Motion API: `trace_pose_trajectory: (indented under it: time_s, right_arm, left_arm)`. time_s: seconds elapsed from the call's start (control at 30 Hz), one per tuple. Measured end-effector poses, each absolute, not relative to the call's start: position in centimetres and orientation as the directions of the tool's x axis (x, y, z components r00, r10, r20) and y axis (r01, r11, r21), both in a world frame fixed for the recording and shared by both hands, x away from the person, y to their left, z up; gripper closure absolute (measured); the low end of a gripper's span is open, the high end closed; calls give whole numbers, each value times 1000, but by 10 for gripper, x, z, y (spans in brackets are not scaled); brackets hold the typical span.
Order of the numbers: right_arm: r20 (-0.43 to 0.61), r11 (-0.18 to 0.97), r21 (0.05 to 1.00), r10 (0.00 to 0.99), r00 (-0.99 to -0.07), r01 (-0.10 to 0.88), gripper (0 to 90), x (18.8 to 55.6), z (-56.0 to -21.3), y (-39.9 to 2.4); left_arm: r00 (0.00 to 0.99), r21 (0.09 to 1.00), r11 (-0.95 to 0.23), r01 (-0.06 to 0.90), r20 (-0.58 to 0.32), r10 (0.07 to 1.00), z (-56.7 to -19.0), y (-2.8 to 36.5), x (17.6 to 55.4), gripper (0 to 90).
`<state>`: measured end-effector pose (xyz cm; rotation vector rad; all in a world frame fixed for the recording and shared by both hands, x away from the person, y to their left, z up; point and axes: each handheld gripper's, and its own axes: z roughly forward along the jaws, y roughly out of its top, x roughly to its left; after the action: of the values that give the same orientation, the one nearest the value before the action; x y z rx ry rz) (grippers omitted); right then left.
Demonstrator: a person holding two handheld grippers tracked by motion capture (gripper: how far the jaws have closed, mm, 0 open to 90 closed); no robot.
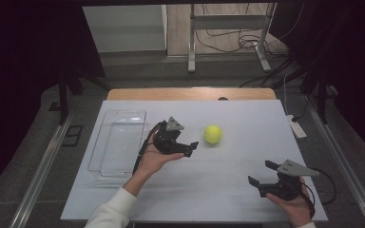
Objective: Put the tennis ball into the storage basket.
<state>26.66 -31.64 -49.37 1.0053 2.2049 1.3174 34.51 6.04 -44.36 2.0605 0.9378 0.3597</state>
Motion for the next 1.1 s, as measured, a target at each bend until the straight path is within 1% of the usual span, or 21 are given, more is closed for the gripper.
trace_pose_trajectory:
  time_s: [1.1]
  right_arm:
    - [43,303,870,739,-672,388,88,268,-495,-317]
  left_arm:
    - [682,752,-409,517,-73,728,-442,41,373,117]
